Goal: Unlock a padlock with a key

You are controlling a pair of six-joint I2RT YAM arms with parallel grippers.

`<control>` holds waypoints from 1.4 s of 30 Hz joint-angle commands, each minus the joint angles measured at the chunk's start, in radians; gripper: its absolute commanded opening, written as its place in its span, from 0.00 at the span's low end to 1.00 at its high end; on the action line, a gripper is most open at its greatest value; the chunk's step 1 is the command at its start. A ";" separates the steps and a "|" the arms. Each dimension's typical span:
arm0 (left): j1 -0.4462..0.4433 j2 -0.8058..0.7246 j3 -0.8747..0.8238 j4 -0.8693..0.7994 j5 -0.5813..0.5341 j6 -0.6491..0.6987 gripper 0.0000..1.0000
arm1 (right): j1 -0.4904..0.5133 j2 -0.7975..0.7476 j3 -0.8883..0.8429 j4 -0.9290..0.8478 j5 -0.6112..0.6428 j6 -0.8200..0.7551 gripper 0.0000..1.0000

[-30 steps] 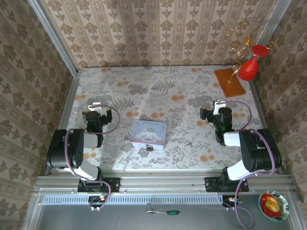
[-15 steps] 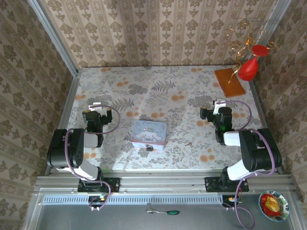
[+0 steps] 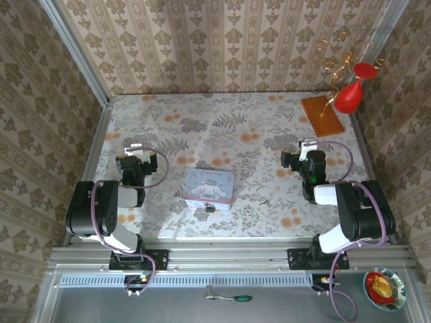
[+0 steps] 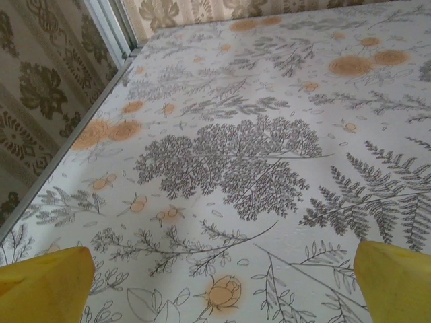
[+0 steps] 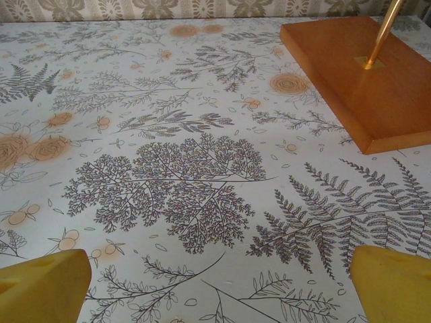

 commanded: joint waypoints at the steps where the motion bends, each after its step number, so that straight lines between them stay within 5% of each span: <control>1: -0.039 -0.007 -0.034 0.128 -0.016 0.058 1.00 | 0.000 0.006 0.011 0.047 0.001 -0.008 1.00; 4: -0.061 -0.089 -0.064 0.120 -0.032 0.080 1.00 | 0.020 -0.054 -0.030 0.069 -0.013 -0.041 1.00; 9: -0.081 -0.379 -0.027 -0.189 -0.085 0.031 1.00 | 0.067 -0.239 -0.065 -0.019 0.030 -0.068 1.00; 14: -0.075 -0.640 0.054 -0.519 -0.150 -0.279 1.00 | 0.071 -0.506 0.033 -0.402 0.062 0.075 1.00; 19: -0.046 -0.763 0.147 -0.935 -0.248 -0.705 1.00 | 0.060 -0.671 0.201 -0.893 0.197 0.424 1.00; 21: -0.003 -0.817 0.157 -1.080 -0.170 -0.848 1.00 | 0.049 -0.717 0.241 -1.039 0.175 0.487 1.00; 26: 0.139 -0.931 0.034 -0.881 0.265 -0.812 1.00 | 0.040 -0.805 0.207 -1.088 -0.088 0.507 1.00; 28: 0.136 -0.906 0.083 -0.936 0.361 -0.761 1.00 | 0.042 -0.820 0.197 -1.117 -0.160 0.531 1.00; 33: -0.030 -0.753 0.231 -1.123 0.395 -0.628 1.00 | 0.083 -0.808 0.217 -1.206 -0.246 0.539 0.99; 42: -0.463 -0.566 0.419 -1.466 0.164 -0.540 1.00 | 0.398 -0.731 0.274 -1.290 -0.077 0.554 0.98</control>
